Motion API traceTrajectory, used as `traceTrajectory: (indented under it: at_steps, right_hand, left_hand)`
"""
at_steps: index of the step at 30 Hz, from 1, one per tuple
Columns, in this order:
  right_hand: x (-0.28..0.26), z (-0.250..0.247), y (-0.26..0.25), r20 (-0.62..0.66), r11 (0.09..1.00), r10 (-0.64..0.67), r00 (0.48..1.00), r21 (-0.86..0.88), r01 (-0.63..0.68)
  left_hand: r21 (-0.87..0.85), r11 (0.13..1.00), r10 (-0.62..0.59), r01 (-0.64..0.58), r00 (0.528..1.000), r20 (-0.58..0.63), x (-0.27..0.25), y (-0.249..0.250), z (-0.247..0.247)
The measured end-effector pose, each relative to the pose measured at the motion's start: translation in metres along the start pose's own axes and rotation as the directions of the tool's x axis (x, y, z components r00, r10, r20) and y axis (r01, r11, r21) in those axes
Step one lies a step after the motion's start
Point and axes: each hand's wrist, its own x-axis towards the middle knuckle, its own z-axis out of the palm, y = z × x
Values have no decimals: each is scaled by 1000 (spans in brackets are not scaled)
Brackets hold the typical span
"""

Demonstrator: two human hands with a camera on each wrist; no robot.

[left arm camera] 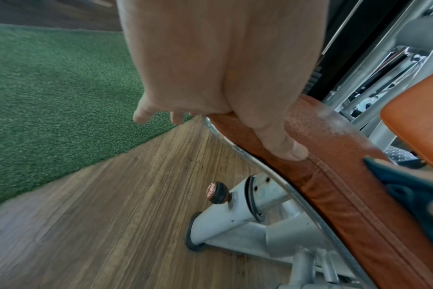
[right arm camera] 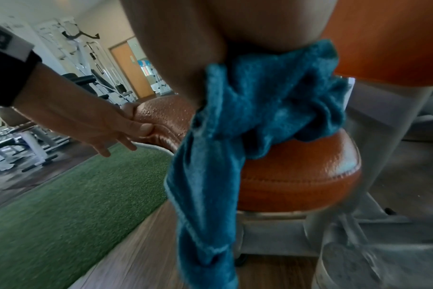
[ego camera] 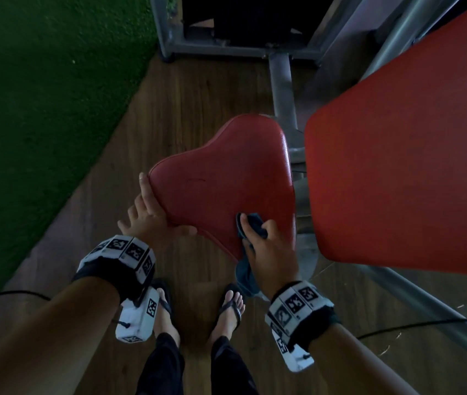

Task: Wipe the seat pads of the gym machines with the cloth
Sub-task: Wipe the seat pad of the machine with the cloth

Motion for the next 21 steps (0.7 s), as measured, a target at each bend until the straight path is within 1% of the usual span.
traceTrajectory:
  at_steps: [2, 4, 7, 10, 12, 14, 17, 19, 21]
  right_hand:
    - [6, -8, 0, 25, 1000, -20, 999, -12, 20]
    - [19, -18, 1, 23, 999, -26, 999, -25, 27]
    - [37, -25, 3, -6, 999, 23, 1000, -49, -23]
    - [27, -18, 1, -6, 998, 44, 999, -36, -44]
    - [14, -11, 1, -14, 999, 12, 1000, -42, -13]
    - [5, -5, 4, -47, 997, -29, 998, -70, 25]
    - [7, -5, 10, -101, 991, -81, 992, -117, 69]
    - [16, -6, 11, -133, 985, -104, 986, -153, 83]
    - [34, -10, 9, -177, 985, -91, 980, -163, 63]
  left_hand:
    - [12, 1000, 10, -9, 1000, -16, -1, -1, 1]
    - [16, 1000, 12, -11, 1000, -26, -1, -1, 2]
    - [-4, 1000, 4, -4, 1000, -4, -2, 1, 0]
    - [-21, 1000, -12, 12, 1000, 14, -3, 2, -1]
    - [-24, 1000, -18, 18, 1000, 24, -2, 2, -2]
    - [-27, 999, -17, 18, 999, 32, -2, 2, -3]
    - [-46, 999, -14, 16, 999, 44, -3, 2, -3]
    - [-53, 998, -13, 15, 999, 36, -3, 2, -3]
    - [-68, 997, -20, 23, 999, 35, -4, 1, -3]
